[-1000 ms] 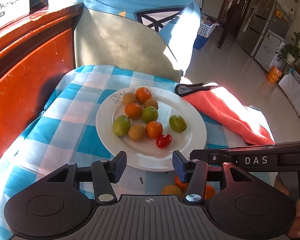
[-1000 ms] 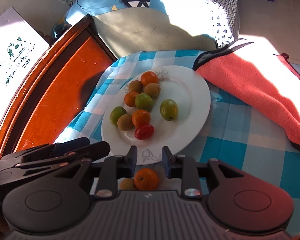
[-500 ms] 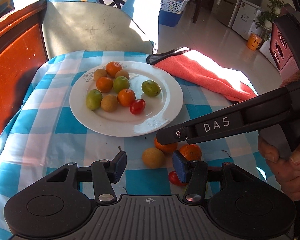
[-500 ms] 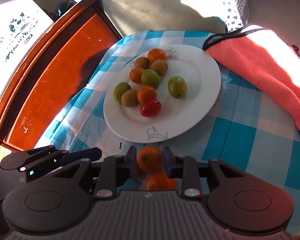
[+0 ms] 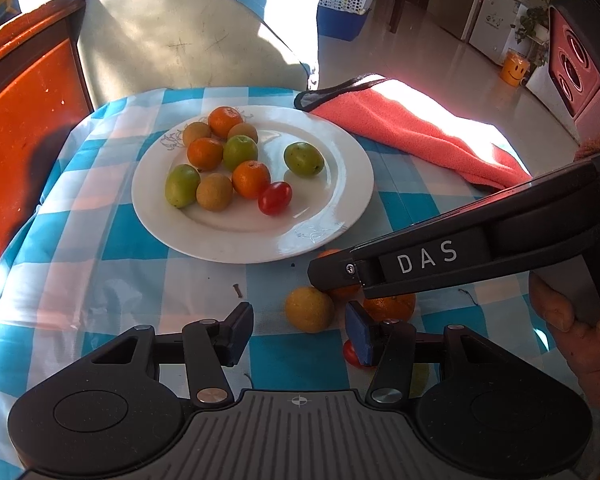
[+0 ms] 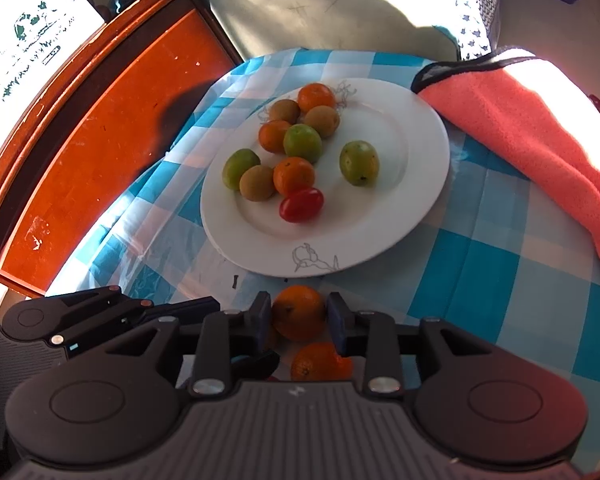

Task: Organize fruits
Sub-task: 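Grasp a tangerine with the right tool while the left tool grasps a yellow-brown fruit, then place both held fruits on the white plate and open both tools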

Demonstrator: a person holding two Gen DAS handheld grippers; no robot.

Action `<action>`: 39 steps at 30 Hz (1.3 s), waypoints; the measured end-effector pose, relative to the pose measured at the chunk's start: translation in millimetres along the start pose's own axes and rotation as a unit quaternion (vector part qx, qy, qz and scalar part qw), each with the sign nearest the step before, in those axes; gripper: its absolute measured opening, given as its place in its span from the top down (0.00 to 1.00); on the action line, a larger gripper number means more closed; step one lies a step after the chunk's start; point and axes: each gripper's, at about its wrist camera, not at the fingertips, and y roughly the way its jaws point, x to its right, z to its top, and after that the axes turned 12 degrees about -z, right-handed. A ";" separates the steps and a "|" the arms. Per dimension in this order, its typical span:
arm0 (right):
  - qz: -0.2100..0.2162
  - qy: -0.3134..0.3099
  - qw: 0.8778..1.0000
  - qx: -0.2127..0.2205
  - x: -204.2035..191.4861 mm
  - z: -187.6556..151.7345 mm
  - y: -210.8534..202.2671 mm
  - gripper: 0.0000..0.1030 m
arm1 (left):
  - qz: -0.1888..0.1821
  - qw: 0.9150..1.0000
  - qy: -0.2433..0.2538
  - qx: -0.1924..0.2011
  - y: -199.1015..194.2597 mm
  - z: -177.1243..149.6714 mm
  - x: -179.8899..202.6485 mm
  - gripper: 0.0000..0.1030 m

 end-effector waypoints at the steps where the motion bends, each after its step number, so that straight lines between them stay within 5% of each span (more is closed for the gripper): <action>1: 0.000 0.000 1.000 0.000 0.0 -0.1 0.1 0.68 | 0.001 1.000 -0.001 0.000 0.7 0.0 -0.6 0.52; 10: -0.005 0.000 1.000 0.003 -1.5 -0.3 -0.1 0.68 | 0.003 1.000 -0.003 0.003 8.3 -1.3 -1.4 0.53; 16: -0.003 0.006 1.000 0.003 1.2 -1.0 -0.2 0.70 | -0.005 1.000 -0.006 0.012 8.1 -2.2 -1.5 0.75; 22: -0.002 0.014 1.000 0.006 5.4 -1.3 -6.1 0.71 | 0.003 1.000 -0.011 0.013 1.0 -2.3 -1.1 0.76; 39: -0.026 0.067 0.990 0.123 39.3 7.7 -80.5 0.71 | 0.046 0.991 -0.043 0.121 -58.5 33.0 -22.0 0.76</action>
